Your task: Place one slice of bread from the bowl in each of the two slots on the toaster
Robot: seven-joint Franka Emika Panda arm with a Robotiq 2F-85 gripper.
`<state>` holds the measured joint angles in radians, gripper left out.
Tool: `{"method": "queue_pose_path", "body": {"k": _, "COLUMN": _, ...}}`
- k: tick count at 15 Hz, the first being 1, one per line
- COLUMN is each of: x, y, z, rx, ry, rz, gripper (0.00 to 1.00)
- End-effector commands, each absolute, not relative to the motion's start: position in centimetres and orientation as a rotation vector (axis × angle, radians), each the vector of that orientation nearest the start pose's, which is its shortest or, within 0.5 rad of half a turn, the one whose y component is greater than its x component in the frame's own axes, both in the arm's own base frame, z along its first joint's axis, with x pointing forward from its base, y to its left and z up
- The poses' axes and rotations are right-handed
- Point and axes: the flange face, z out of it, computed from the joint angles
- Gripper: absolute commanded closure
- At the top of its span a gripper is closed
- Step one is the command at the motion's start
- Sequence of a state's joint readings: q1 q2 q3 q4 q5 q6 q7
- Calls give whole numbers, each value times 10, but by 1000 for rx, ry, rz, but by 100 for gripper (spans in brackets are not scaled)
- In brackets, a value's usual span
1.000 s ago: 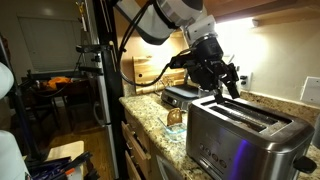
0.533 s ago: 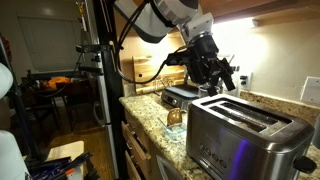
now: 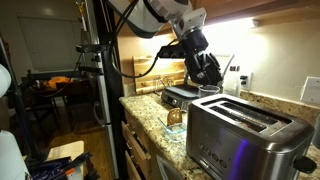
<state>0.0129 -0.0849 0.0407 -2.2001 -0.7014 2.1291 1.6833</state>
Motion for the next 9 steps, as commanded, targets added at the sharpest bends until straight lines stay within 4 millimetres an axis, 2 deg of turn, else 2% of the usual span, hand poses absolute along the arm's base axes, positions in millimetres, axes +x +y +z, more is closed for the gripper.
{"method": "queue_pose_path", "body": {"k": 1, "x": 503, "y": 17, "z": 440, "rx": -2858, "ry": 1824, "rz": -775, "gripper": 0}}
{"method": "queue_pose_path", "body": {"k": 5, "x": 493, "y": 31, "z": 440, "rx": -2959, "ry": 1670, "rz": -690, "gripper": 0}}
{"method": "queue_pose_path", "body": {"k": 9, "x": 476, "y": 32, "z": 436, "rx": -3037, "ry": 1524, "rz": -596, "gripper": 0}}
